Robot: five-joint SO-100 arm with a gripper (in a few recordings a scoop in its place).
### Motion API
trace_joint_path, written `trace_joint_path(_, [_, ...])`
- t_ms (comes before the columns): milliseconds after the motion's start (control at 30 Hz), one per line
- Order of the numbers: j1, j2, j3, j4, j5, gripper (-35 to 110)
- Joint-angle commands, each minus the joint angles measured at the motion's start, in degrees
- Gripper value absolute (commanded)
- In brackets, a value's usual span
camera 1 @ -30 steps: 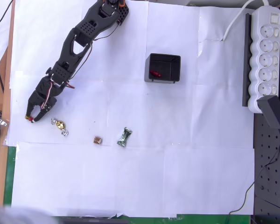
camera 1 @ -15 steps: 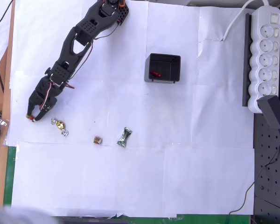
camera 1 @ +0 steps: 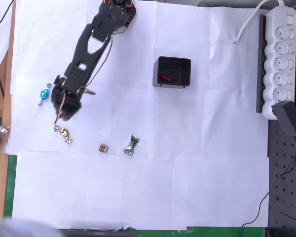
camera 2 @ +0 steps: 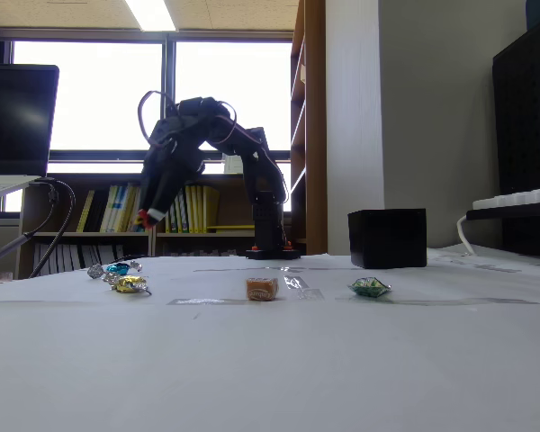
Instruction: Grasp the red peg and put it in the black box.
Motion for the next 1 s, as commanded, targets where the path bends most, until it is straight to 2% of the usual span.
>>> trace_joint_path(0, [-5.6, -16.0, -4.3, 7.4, 3.3, 0])
trace_joint_path(200, [-19.8, -23.6, -6.9, 14.6, 8.8, 0])
trace_joint_path(467, [-40.7, -23.8, 0.5, 24.4, 12.5, 0])
trace_joint_path(700, [-54.9, -23.8, -1.1, 25.6, 20.2, 0])
trace_joint_path(967, [-63.5, -24.1, -8.3, 23.5, 24.7, 0])
